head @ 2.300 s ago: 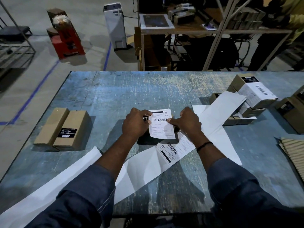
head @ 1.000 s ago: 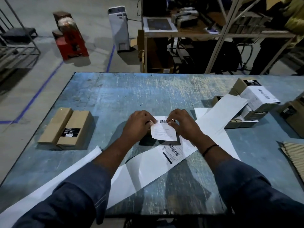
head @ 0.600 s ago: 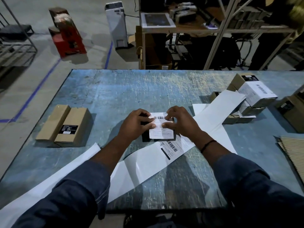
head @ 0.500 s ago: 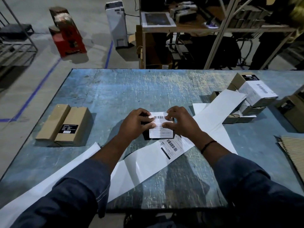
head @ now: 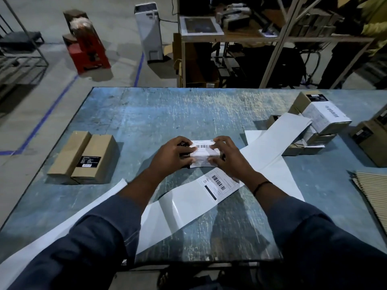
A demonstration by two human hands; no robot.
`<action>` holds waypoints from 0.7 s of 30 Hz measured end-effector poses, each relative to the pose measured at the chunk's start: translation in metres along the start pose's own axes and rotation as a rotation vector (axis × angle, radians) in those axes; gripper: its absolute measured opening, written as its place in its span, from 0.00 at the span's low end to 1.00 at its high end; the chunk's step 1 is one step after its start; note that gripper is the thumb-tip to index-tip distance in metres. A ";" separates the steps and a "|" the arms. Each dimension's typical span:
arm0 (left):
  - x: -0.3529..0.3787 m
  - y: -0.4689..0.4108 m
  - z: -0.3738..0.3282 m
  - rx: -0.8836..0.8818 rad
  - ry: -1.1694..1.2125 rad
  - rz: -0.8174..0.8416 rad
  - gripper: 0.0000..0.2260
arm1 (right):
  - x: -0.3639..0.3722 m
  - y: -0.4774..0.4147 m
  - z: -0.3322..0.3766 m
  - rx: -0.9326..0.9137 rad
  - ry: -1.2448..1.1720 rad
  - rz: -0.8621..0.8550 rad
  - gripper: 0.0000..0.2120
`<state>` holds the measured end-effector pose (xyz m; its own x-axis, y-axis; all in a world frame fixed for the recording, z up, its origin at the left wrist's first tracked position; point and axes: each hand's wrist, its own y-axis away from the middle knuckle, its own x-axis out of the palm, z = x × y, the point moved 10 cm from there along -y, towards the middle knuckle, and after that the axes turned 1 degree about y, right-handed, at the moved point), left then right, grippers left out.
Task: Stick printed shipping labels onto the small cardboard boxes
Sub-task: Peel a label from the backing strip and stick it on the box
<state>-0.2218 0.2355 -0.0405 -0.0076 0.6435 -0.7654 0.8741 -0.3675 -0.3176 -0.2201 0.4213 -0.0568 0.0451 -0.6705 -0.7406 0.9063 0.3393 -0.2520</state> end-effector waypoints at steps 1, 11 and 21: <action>-0.001 -0.006 0.002 -0.013 0.024 0.041 0.15 | -0.002 -0.005 -0.003 0.020 -0.020 0.015 0.17; 0.004 -0.029 0.021 -0.178 0.181 0.235 0.15 | -0.009 -0.038 -0.023 0.373 -0.071 0.251 0.11; 0.014 -0.019 0.030 -0.257 0.332 0.155 0.18 | -0.004 -0.032 -0.013 0.314 -0.207 0.188 0.10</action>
<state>-0.2528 0.2311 -0.0619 0.2523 0.7902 -0.5585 0.9453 -0.3246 -0.0323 -0.2545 0.4217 -0.0533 0.2768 -0.7451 -0.6068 0.9568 0.2722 0.1022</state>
